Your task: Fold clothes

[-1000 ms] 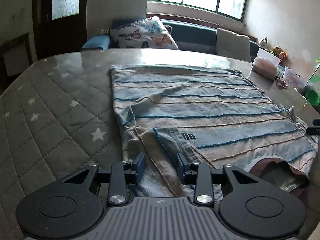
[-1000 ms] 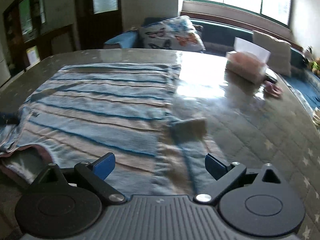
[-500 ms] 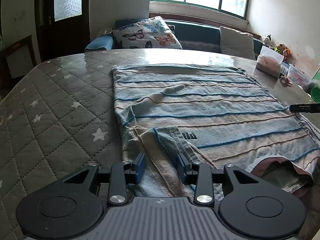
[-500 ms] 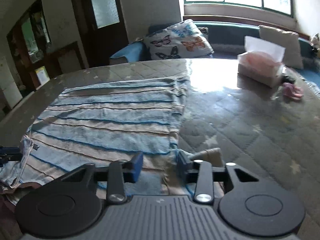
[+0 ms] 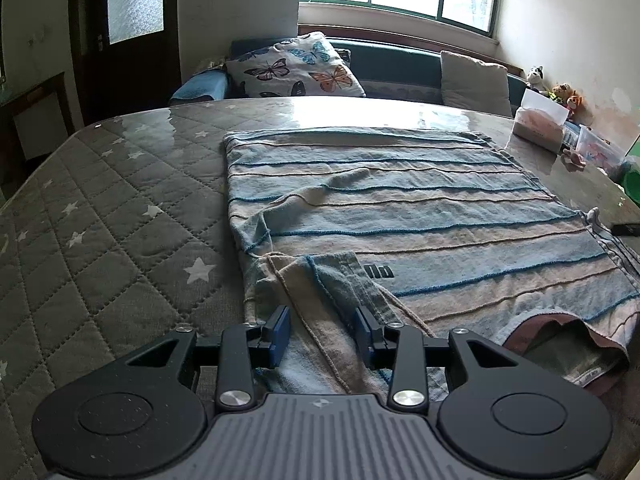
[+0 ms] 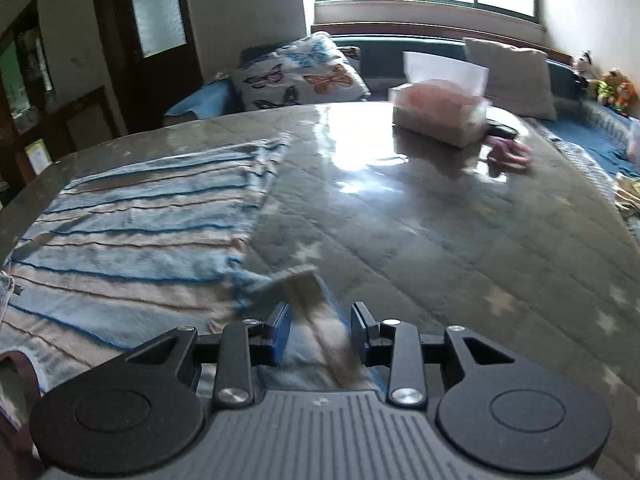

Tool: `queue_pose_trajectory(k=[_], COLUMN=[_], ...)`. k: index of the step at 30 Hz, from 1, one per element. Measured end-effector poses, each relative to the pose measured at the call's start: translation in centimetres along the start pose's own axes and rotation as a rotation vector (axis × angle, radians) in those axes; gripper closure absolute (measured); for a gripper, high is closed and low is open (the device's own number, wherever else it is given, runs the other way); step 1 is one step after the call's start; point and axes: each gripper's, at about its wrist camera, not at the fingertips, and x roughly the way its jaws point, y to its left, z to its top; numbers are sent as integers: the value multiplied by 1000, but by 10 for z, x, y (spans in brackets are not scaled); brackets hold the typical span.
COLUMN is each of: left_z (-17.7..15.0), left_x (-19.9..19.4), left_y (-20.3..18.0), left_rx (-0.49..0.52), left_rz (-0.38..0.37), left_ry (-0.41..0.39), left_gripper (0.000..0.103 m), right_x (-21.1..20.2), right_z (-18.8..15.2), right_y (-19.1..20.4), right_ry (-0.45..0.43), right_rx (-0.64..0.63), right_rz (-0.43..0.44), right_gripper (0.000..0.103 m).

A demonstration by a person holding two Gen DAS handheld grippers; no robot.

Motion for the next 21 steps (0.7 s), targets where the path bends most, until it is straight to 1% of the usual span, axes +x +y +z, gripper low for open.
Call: queue_pose_trajectory(k=[3,5,6,7,9,15,16,17,18,21], left_z=[4,9,11,13,18,26,27,27,28,27], left_x=[-6,-13,-17,-19,-24,-22,-20,-18,-16,-8], left_y=[-3,-10,-15,-20,-36,-98,-109,-120,-131,-163], left_rx=[-2,7,15,27,56,129,140,153,165,215], left_rz=[3,1,1,-1,-28,-127,-146,-163,-181,-218], left_ry=[-13,-31,-39,-47,-66,-83,-82,-78,-74,-63], left_gripper=[60,56,53,53,50,43,42,41,40,38], right_x=[-18,-29,-34,-37,-43,-42,-43,-43,-44,-47], right_z=[-14,-24,-28,-32,-38,-44,-45,-46,-47,-50], right_y=[-13,-20,-23,-25,-29,-28,-27,-26,-25,-26], right_ry=[5,10,11,12,11,-5,-9,-12,-14,-21], right_rx=[20,39,47,54,68,101,104,107,109,127], right_rz=[-23,-32,-35,-35,-33,-24,-24,-24,-22,-22], right_gripper=[68,63,63,63,63,63,65,70,72,73])
